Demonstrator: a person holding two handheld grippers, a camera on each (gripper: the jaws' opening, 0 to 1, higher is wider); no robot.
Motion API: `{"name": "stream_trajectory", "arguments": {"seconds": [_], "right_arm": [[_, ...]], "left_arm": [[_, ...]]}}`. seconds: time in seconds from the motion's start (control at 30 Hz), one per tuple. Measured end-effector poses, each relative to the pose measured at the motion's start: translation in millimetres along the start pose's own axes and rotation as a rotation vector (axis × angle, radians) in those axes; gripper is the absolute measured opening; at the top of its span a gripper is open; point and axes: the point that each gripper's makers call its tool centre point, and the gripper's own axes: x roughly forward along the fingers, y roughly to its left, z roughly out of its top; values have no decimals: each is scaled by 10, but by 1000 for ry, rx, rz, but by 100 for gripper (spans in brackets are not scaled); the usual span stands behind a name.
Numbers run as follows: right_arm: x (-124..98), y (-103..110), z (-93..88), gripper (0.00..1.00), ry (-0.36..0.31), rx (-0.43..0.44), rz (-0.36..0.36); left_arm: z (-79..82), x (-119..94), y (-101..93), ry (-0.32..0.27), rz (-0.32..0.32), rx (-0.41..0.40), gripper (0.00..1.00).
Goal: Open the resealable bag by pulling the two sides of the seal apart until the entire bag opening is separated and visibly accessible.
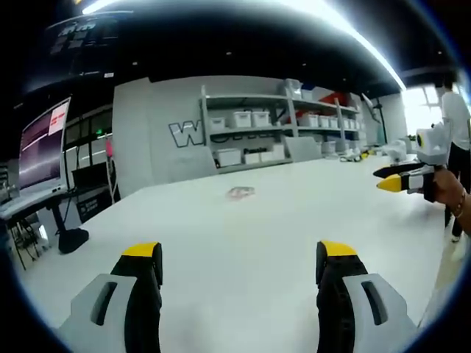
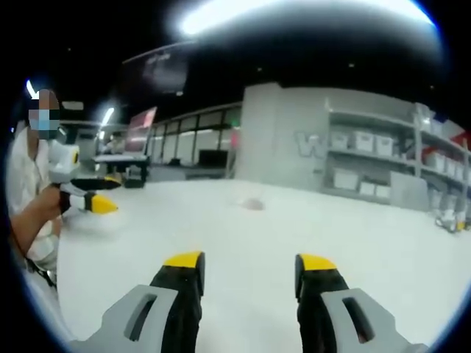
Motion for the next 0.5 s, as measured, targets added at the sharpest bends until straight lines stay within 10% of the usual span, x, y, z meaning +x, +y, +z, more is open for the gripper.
{"name": "stream_trajectory", "arguments": {"seconds": [0.5], "right_arm": [[45,38,5,43,12,-31,25]], "left_arm": [[-5,2,4,-3,-2,-5,85]]}}
